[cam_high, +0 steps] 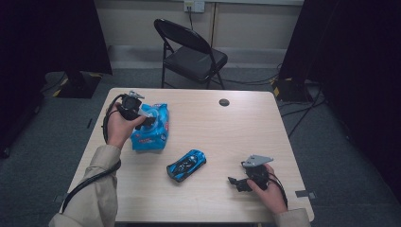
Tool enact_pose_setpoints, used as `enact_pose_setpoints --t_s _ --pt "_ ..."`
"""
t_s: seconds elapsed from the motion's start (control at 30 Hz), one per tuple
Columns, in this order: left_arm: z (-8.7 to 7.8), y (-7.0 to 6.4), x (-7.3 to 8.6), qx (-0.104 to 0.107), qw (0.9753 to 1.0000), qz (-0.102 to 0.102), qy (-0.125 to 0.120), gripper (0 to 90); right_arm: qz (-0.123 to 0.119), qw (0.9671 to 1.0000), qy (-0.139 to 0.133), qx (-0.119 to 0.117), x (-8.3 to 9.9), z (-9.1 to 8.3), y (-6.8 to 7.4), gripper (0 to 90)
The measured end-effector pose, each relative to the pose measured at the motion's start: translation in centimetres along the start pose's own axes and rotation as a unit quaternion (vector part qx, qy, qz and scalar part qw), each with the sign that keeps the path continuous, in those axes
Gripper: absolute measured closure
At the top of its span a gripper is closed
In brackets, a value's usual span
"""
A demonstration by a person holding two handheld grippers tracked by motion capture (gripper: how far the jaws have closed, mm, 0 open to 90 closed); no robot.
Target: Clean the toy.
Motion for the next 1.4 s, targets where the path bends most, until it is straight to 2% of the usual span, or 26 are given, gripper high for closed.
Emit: enact_pose_setpoints --t_s 0.1,0.37,0.47,0.53,0.6,0.63,0.67,0.73,0.77,0.83,0.97,1.03,1.1,1.2,1.4 --pt "-0.1 0.5 0.2 -0.01 0.9999 -0.004 0.003 17.9 0.0 1.0 0.0 0.0 0.0 0.0 0.0 14.6" --pt "-0.2 1.7 0.8 -0.02 0.9995 -0.022 0.007 18.6 0.0 1.0 0.0 0.0 0.0 0.0 0.0 14.5" --pt "0.2 1.7 0.8 -0.009 0.9997 -0.024 0.006 22.4 -0.001 1.0 0.0 0.0 0.0 0.0 0.0 14.4" --pt "0.6 1.5 0.8 -0.01 0.9997 -0.02 0.002 30.1 -0.001 1.0 0.0 0.0 0.0 0.0 0.0 14.3" --pt "0.8 1.4 0.8 -0.003 0.9998 -0.02 -0.002 45.3 -0.001 1.0 0.0 0.0 0.0 0.1 0.0 14.4" --pt "0.9 1.3 0.8 0.0 0.9998 -0.021 -0.004 49.5 -0.001 1.0 0.0 0.0 0.0 0.1 0.0 14.3" --pt "1.0 1.2 0.8 0.005 0.9998 -0.02 -0.005 60.0 -0.001 1.0 0.0 0.0 0.0 0.1 0.0 14.4" --pt "1.1 1.0 0.8 0.012 0.9996 -0.024 -0.002 71.0 -0.002 1.0 0.0 0.0 0.0 0.1 0.0 14.4" --pt "1.0 0.8 0.7 0.016 0.9996 -0.024 -0.001 79.5 -0.002 1.0 0.0 0.0 0.0 0.1 0.0 14.4" --pt "0.9 0.6 0.5 0.018 0.9995 -0.025 0.003 88.4 -0.001 1.0 0.0 0.0 0.0 0.0 0.0 14.4" --pt "0.5 0.2 0.1 0.021 0.9992 -0.029 0.02 89.7 -0.001 1.0 0.0 0.0 0.0 0.0 0.0 14.4" --pt "0.3 0.0 -0.1 0.033 0.9983 -0.042 0.025 89.8 -0.001 1.0 0.0 0.0 0.0 0.0 0.0 14.4" --pt "-0.1 -0.1 -0.4 0.035 0.9979 -0.045 0.03 89.8 0.0 1.0 0.0 0.0 0.0 0.0 0.0 14.4" --pt "-0.6 0.0 -0.5 0.04 0.9969 -0.06 0.031 89.8 -0.001 1.0 0.0 0.0 0.0 0.1 0.0 14.3" --pt "-1.3 0.2 -0.6 0.049 0.9957 -0.072 0.033 89.9 -0.001 1.0 0.0 0.0 0.0 0.1 0.0 14.3"
Point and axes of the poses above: each handheld gripper's, and its own axes: z roughly forward along the jaws, x roughly out of its underside, y roughly to its left, the point moved 4 cm from there along z, roughly forward along the jaws, and after that the axes turned 2 degrees about -z, right-handed, at the moved point
